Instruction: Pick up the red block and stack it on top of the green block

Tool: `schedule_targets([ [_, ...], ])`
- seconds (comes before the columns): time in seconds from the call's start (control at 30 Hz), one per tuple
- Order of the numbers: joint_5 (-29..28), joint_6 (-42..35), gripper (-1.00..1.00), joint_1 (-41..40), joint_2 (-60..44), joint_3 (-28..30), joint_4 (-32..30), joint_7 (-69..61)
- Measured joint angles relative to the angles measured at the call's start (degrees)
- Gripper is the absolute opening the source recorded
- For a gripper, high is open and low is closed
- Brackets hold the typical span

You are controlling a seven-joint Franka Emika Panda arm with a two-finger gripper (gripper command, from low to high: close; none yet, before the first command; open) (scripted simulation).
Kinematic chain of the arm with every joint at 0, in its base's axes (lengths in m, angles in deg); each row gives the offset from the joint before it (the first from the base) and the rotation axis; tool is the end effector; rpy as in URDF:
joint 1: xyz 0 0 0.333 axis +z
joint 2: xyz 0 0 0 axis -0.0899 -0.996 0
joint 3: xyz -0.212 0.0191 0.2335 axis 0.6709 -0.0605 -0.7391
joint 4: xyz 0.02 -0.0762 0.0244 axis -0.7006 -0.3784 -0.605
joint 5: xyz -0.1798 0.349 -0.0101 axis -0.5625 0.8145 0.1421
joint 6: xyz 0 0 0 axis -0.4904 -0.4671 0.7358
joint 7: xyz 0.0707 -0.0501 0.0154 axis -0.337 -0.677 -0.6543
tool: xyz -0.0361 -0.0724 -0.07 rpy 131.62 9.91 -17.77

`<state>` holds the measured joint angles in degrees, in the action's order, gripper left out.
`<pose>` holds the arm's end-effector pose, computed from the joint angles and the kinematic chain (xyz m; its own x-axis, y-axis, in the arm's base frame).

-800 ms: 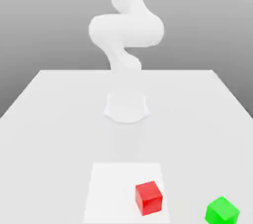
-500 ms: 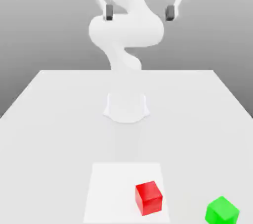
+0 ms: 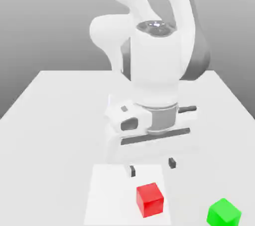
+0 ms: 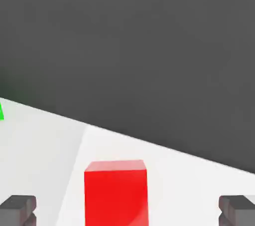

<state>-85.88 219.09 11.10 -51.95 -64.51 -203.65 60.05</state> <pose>0.4554 0.0524 0.2103 0.8922 -0.4515 0.0110 -0.4514 -0.8923 -0.0078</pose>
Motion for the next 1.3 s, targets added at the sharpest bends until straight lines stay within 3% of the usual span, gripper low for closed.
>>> schedule_targets([
  [0.13, -0.32, 6.67, 0.0, 0.14, -8.3, 0.13, 0.9, 0.03],
  [0.17, -0.36, 8.01, -1.0, 0.16, -9.9, 0.16, 1.13, 0.06],
  [0.4, -0.48, 8.11, -1.0, 0.14, -10.05, 0.14, 1.15, 0.17],
  [0.57, -0.14, 0.55, -1.0, 0.14, -1.27, -0.08, -0.06, -0.24],
  [0.8, -3.4, -9.72, -1.0, 6.35, -3.89, -8.18, 12.57, -10.5],
  [0.93, -6.07, -6.26, -1.0, 8.47, -10.47, -8.72, 15.52, -11.21],
  [0.97, -6.69, -4.66, 1.0, 8.84, -12.28, -8.33, 15.7, -10.84],
  [1.17, -7.04, -3.84, 1.0, 9.04, -13.18, -8.12, 15.8, -10.64],
  [1.3, -5.16, -9.01, 1.0, 8.37, -7.65, -9.17, 15.53, -12.0],
])
